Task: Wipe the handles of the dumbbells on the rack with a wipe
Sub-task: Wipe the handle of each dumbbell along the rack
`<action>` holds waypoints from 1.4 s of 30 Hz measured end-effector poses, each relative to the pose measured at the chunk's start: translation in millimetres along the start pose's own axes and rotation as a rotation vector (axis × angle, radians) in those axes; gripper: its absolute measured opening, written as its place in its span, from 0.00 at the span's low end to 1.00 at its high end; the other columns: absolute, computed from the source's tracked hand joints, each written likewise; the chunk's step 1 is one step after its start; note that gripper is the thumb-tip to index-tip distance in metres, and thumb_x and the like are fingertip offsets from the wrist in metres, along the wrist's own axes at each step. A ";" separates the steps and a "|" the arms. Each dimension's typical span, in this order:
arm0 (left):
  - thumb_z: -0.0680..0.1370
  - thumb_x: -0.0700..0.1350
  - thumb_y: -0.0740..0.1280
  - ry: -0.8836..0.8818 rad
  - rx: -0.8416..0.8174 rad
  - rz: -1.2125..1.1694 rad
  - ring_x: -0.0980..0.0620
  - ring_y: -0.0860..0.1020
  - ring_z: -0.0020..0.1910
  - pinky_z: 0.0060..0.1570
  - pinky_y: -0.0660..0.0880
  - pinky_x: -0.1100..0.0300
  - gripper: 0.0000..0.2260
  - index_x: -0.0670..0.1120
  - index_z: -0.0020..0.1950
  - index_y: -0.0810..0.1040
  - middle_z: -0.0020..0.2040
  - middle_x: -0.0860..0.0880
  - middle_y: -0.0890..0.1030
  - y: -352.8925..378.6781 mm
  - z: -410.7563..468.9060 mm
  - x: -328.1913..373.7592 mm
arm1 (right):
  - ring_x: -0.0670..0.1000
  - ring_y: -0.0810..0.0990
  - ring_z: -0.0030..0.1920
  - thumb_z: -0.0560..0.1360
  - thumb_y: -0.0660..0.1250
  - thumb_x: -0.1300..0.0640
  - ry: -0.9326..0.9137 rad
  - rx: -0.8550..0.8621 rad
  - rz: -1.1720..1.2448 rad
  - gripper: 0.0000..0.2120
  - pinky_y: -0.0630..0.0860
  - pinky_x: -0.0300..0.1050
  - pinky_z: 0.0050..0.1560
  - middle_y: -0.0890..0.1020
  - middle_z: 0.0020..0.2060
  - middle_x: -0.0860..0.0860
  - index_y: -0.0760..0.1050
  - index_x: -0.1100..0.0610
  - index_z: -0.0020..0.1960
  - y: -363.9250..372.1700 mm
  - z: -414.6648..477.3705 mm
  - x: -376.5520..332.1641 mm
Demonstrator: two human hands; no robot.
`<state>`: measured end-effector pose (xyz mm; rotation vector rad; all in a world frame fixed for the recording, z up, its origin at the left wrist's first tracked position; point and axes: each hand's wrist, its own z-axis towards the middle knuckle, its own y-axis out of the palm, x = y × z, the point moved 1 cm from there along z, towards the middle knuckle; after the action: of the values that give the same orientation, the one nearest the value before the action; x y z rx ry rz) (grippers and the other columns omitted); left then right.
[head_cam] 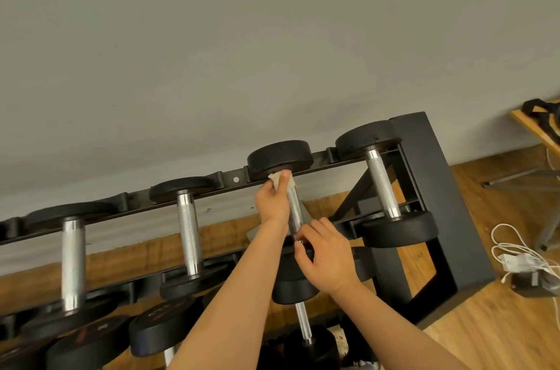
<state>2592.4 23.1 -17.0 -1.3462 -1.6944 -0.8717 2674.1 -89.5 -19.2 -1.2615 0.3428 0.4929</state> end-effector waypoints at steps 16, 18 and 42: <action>0.78 0.52 0.67 -0.185 -0.192 -0.124 0.47 0.80 0.56 0.62 0.75 0.51 0.11 0.46 0.55 0.79 0.55 0.43 0.83 -11.3 9.6 1.8 | 0.46 0.72 0.40 0.75 0.60 0.49 0.000 0.011 0.006 0.10 0.73 0.42 0.32 0.76 0.37 0.46 0.76 0.53 0.41 1.5 0.2 0.3; 0.77 0.49 0.69 -0.159 -0.130 -0.121 0.47 0.81 0.54 0.57 0.77 0.52 0.08 0.46 0.51 0.80 0.52 0.44 0.83 -14.8 10.4 3.1 | 0.46 0.72 0.41 0.75 0.60 0.49 0.000 0.011 0.007 0.10 0.73 0.43 0.32 0.76 0.37 0.45 0.76 0.53 0.41 2.0 -0.2 0.6; 0.83 0.49 0.59 0.072 -0.164 0.197 0.56 0.77 0.49 0.44 0.71 0.68 0.11 0.46 0.58 0.78 0.50 0.50 0.80 -27.1 -4.3 -1.0 | 0.45 0.72 0.40 0.75 0.60 0.49 0.004 0.016 0.019 0.10 0.71 0.40 0.33 0.76 0.36 0.46 0.76 0.53 0.40 0.5 0.7 0.0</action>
<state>2566.7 13.4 -17.1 -1.5432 -1.4328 -0.9482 2673.7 -88.7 -19.4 -1.2451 0.3619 0.5034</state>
